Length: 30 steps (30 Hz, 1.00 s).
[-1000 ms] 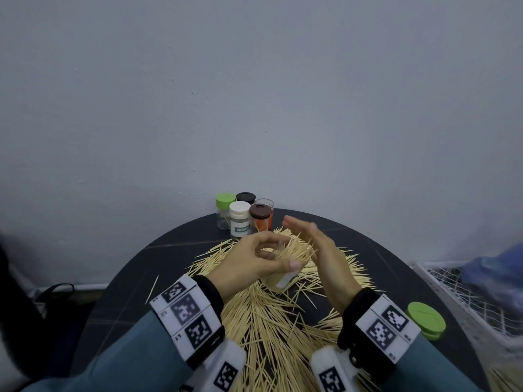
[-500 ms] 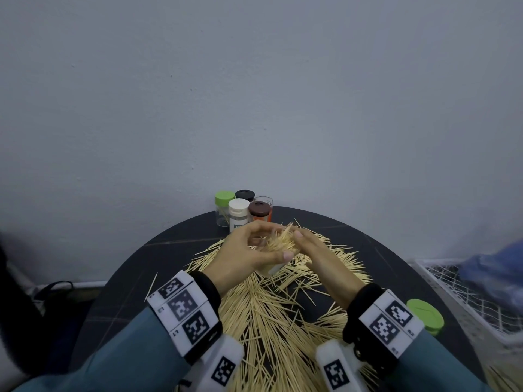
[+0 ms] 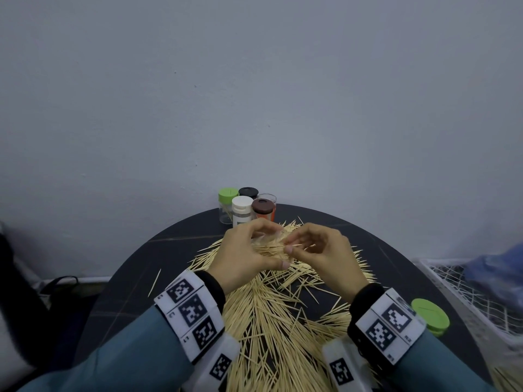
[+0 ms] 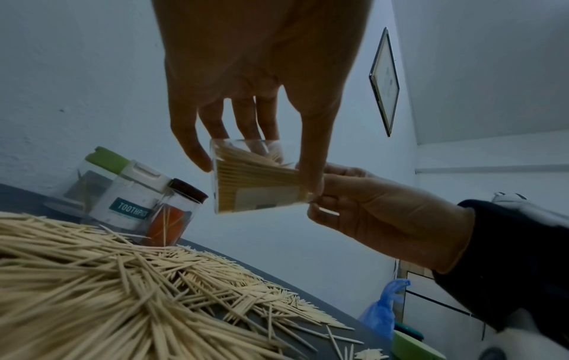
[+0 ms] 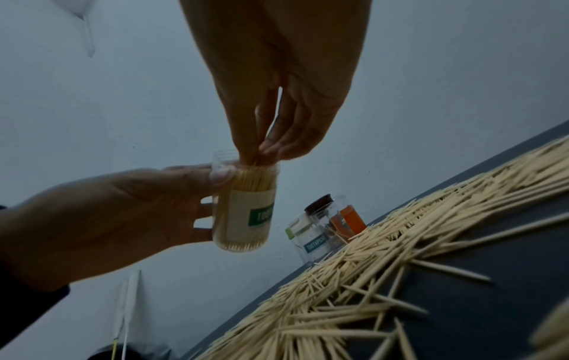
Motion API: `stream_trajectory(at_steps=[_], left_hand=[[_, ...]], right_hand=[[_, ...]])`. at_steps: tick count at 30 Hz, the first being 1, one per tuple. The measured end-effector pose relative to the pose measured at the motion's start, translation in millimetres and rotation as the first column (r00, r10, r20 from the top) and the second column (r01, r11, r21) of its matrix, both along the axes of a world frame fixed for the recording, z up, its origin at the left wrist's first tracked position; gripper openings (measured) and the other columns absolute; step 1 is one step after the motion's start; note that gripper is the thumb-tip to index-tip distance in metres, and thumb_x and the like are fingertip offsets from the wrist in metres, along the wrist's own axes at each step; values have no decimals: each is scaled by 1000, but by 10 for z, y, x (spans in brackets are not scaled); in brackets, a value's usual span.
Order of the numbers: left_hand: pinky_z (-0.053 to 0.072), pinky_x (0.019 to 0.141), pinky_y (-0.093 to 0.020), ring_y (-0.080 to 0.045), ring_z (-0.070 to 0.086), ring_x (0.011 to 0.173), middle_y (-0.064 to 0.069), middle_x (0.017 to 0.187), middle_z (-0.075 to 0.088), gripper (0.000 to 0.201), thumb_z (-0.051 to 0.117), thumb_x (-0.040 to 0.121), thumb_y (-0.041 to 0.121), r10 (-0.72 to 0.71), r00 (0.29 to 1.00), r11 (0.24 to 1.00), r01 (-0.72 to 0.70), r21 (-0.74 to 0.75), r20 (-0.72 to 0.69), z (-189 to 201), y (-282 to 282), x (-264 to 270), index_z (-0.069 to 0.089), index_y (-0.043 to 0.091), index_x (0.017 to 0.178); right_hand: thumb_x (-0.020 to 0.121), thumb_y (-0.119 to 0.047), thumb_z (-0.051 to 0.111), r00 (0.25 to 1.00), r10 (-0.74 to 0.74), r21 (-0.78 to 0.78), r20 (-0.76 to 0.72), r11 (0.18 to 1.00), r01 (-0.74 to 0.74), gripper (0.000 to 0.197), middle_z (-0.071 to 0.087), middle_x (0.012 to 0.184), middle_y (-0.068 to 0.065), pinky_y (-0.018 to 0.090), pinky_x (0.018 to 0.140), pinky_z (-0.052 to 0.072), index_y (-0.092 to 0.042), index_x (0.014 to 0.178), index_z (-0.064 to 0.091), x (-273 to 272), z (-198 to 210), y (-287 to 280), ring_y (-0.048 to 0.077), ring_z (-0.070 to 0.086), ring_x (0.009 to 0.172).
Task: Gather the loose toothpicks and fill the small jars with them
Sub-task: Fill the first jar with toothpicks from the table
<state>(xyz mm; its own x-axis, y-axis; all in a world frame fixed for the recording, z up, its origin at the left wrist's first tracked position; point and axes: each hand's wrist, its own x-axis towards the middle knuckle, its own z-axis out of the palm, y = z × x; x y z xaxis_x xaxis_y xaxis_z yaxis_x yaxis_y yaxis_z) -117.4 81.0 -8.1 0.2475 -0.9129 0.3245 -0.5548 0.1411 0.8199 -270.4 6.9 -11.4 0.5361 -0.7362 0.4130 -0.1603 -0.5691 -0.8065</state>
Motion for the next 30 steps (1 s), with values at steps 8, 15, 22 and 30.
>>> stream_trajectory(at_steps=[8, 15, 22, 30], left_hand=[[42, 79, -15, 10, 50, 98, 22, 103, 60, 57, 88, 58, 25, -17, 999, 999, 16, 35, 46, -22, -7, -13, 65, 27, 110], [39, 69, 0, 9, 52, 95, 23, 98, 60, 56, 89, 57, 23, -11, 999, 999, 9, 51, 49, -51, -16, 9, 66, 28, 108], [38, 73, -10, 8, 50, 97, 22, 102, 60, 57, 88, 58, 27, -1, 1000, 997, -1, 72, 19, -46, -29, 11, 65, 30, 110], [44, 78, -18, -2, 54, 103, 19, 105, 61, 59, 88, 59, 25, -23, 1000, 995, 22, 93, 12, -59, -27, -28, 64, 26, 113]], right_hand=[[69, -7, 80, 997, -72, -64, -7, 995, 72, 24, 69, 68, -4, 12, 63, 49, -15, 80, 60, -72, 21, -82, 3, 61, 63], [75, -8, 75, 994, 96, 45, -47, 995, -94, 13, 73, 75, 2, 14, 69, 51, -15, 82, 67, -66, 51, -60, 7, 69, 70], [75, -11, 75, 997, -59, -85, -50, 995, 54, 7, 69, 75, -5, 14, 65, 52, -17, 78, 71, -81, 51, -95, 2, 63, 69], [75, -6, 75, 993, 41, -32, -106, 998, -45, 12, 70, 76, -2, 12, 69, 51, -16, 79, 70, -65, 5, -76, -1, 63, 69]])
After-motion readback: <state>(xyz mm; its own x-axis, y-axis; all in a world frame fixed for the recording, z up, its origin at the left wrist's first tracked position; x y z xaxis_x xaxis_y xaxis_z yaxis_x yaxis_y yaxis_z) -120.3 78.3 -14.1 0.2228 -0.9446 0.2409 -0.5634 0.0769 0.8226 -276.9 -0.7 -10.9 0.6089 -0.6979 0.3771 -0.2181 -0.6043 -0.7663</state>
